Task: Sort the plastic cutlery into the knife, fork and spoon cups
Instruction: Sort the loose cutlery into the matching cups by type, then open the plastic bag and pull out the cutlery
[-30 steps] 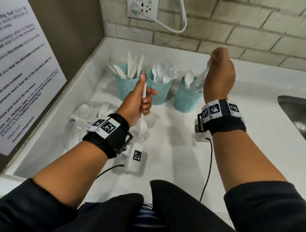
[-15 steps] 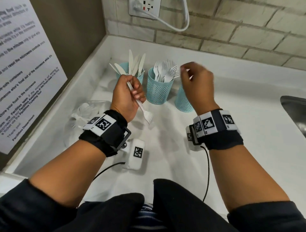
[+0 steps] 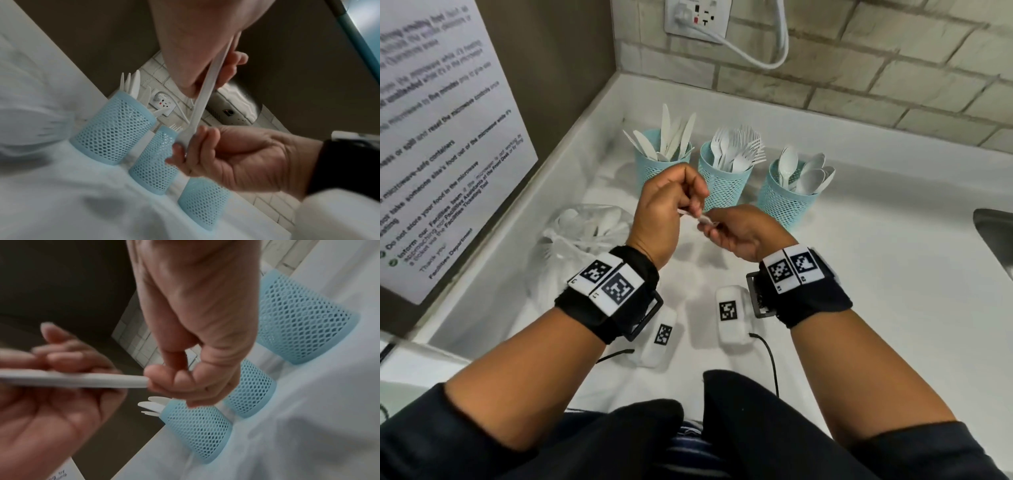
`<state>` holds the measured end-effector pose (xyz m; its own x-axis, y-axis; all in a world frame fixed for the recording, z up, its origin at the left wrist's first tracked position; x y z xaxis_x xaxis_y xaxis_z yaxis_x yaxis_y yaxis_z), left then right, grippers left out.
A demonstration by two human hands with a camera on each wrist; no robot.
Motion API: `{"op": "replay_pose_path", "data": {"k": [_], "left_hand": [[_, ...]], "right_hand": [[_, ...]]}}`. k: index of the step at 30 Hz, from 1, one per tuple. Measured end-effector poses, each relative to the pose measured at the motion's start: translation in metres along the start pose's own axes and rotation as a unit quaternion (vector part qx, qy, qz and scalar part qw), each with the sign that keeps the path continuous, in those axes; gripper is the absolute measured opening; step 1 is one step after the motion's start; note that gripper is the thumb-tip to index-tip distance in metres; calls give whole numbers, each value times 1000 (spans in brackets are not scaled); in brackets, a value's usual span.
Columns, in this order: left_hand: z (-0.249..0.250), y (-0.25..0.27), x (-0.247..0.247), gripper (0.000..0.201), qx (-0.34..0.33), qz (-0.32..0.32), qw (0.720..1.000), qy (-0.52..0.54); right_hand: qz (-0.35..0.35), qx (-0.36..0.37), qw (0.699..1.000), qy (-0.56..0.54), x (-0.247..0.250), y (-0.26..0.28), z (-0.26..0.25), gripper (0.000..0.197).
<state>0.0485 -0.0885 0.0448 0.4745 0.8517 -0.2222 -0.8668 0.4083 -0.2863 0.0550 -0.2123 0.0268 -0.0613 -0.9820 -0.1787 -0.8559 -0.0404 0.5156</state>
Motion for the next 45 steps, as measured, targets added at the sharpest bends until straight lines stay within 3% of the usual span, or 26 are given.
{"op": "replay_pose_path", "data": {"k": [4, 9, 11, 13, 14, 16, 21, 23, 28, 31, 36, 41, 45], "left_hand": [[-17, 3, 9, 20, 31, 98, 992, -77], [-22, 3, 26, 18, 145, 97, 960, -220], [-19, 5, 40, 13, 189, 88, 895, -393], [-12, 10, 54, 30, 240, 81, 797, -549], [-7, 13, 60, 37, 254, 89, 765, -585], [0, 19, 72, 48, 278, 109, 741, -601], [3, 36, 98, 59, 379, 101, 689, -609], [0, 41, 100, 61, 398, 102, 687, -599], [-4, 44, 103, 55, 403, 116, 694, -585], [-4, 44, 107, 48, 394, 109, 688, -600], [-1, 40, 106, 43, 378, 108, 699, -597], [12, 32, 104, 27, 304, 138, 746, -577], [29, 28, 88, 22, 240, 125, 779, -566]], "right_hand": [[73, 130, 987, -63, 4, -4, -9, 14], [142, 254, 956, 43, 12, 0, -22, 20], [195, 345, 913, 92, 14, 6, -34, 20], [264, 444, 846, 136, 15, 14, -50, 17], [296, 480, 810, 160, 15, 17, -57, 16], [344, 522, 751, 214, 16, 19, -70, 16], [393, 518, 664, 370, 19, -1, -81, 24], [409, 484, 634, 443, 20, -14, -78, 26], [390, 414, 598, 565, 23, -40, -62, 26], [341, 347, 619, 616, 28, -46, -52, 30], [316, 286, 623, 656, 28, -42, -55, 36], [294, 256, 650, 652, 26, -36, -60, 43], [332, 270, 672, 605, 23, -28, -69, 52]]}}
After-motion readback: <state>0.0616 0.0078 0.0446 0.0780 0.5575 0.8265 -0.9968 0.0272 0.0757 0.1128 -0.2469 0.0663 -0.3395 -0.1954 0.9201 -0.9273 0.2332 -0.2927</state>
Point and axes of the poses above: each hand's wrist, its own y-axis away from the middle knuckle, its own x-axis out of the back of the hand, z = x × y, the point moved 1 cm from there along -y, towards the middle knuckle, and after that the axes turned 10 degrees about -z, right-handed, at the moved point
